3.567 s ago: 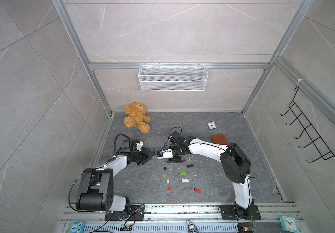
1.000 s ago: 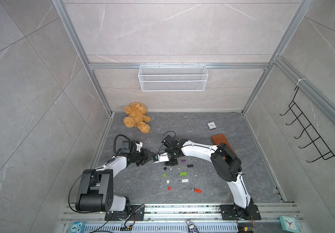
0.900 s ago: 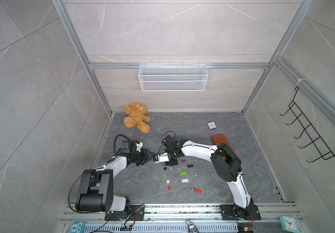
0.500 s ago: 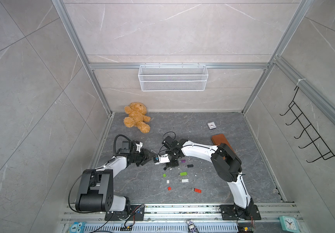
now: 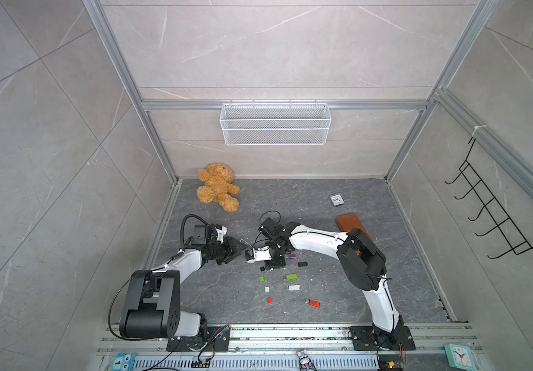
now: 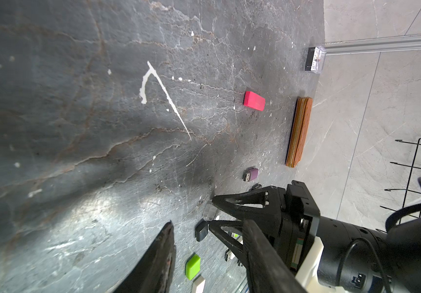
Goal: Close the usb drive cover
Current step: Pick up the cover from the center of the board.
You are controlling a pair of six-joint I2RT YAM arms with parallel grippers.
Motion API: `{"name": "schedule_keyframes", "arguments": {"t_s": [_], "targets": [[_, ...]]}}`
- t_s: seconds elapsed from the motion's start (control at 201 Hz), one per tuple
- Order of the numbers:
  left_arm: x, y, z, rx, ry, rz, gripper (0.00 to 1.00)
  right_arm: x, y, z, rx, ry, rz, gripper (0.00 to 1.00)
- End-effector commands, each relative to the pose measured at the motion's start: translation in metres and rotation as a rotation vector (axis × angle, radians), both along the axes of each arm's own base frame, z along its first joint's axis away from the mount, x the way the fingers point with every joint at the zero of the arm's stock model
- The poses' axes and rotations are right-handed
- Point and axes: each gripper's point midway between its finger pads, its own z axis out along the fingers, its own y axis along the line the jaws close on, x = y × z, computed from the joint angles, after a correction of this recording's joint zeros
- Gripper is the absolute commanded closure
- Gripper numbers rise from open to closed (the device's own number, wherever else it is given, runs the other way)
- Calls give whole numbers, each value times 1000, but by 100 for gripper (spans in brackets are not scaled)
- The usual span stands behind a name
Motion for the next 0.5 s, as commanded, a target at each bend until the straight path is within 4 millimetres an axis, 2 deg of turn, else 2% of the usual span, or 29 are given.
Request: {"name": "schedule_keyframes", "arguments": {"t_s": [0.0, 0.224, 0.494], "targets": [[1, 1, 6, 0, -34, -3, 53, -2, -14, -17, -100, 34, -91, 64], [1, 1, 5, -4, -31, -4, 53, 0, -12, -18, -89, 64, -207, 64], [2, 0, 5, -6, -30, -4, 53, -5, -7, -15, -76, 83, -249, 63]]}}
